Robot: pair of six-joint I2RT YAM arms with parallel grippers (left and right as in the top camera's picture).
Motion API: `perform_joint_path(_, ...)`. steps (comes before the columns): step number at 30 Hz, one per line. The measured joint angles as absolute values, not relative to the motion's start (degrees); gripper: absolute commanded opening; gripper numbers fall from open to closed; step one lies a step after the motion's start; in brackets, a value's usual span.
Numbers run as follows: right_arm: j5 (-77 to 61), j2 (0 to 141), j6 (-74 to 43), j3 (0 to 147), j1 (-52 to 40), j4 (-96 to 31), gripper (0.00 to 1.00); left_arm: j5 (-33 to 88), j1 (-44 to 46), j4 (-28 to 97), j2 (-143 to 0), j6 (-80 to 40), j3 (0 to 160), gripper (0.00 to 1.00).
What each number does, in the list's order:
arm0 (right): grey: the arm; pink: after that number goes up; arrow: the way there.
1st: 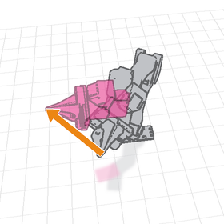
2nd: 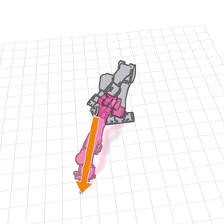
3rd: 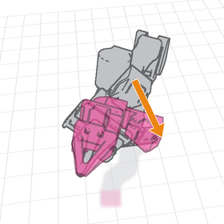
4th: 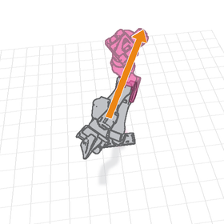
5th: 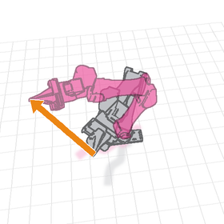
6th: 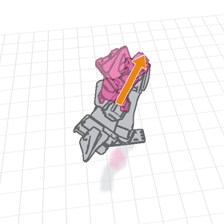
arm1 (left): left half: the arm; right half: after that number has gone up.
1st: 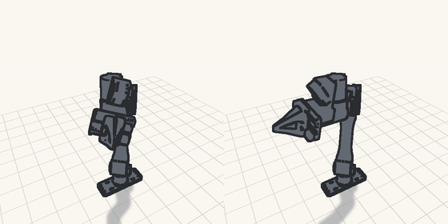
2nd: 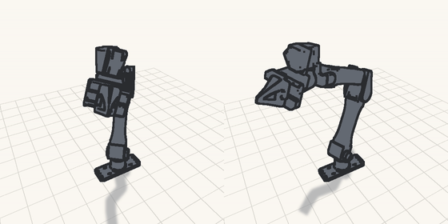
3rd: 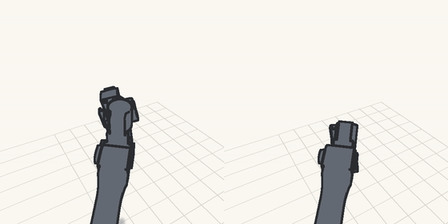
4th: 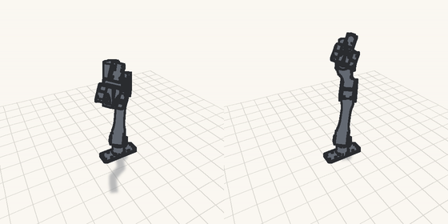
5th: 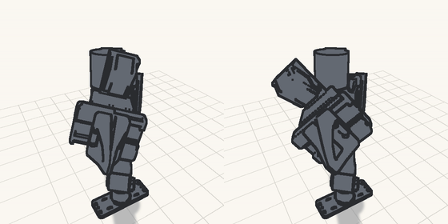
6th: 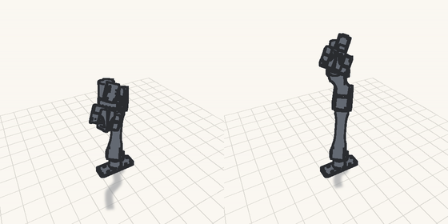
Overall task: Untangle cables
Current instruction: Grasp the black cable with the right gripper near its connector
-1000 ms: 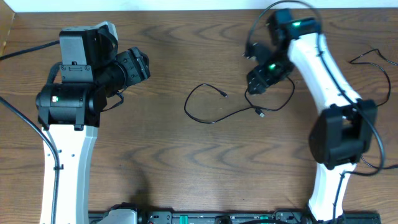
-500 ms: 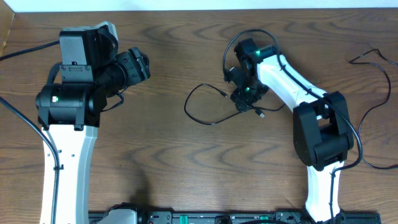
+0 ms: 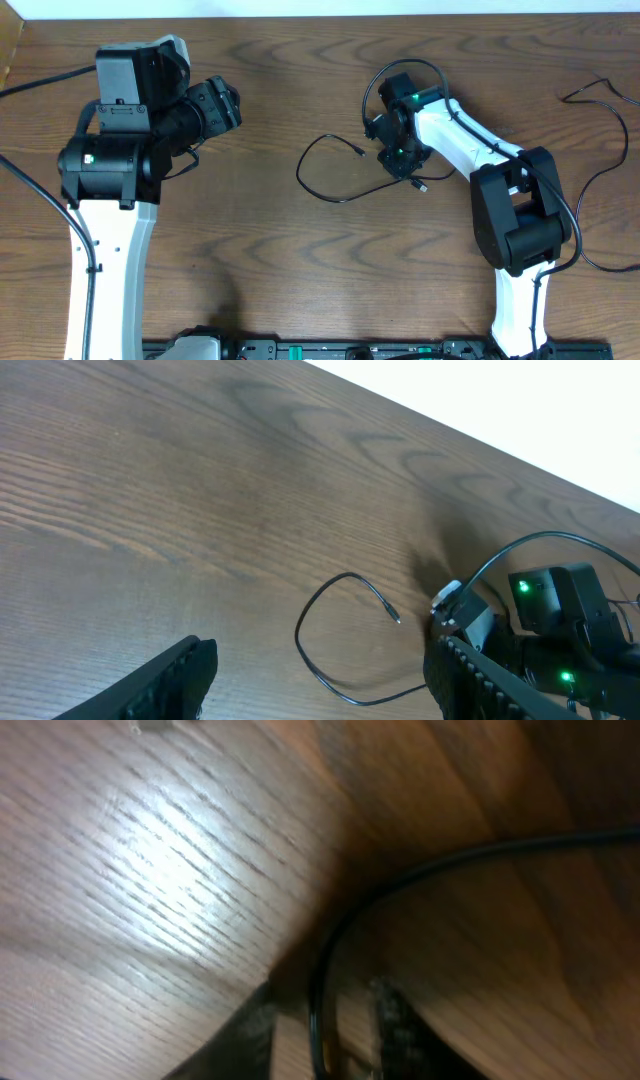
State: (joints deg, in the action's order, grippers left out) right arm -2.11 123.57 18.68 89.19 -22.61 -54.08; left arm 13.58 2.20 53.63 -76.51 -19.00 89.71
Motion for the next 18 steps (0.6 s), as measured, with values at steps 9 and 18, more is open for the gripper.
perform_joint_path(9, -1.83, 123.55, 14.5, 89.23, -22.59, -52.82, 0.17, 13.56, 2.17, 53.63, -76.51, -19.0, 89.71, 0.72)
perform_joint_path(18, -3.79, 123.57, 15.99, 96.57, -22.63, -60.53, 0.75, 13.56, 2.2, 53.76, -76.51, -19.0, 89.71, 0.72)
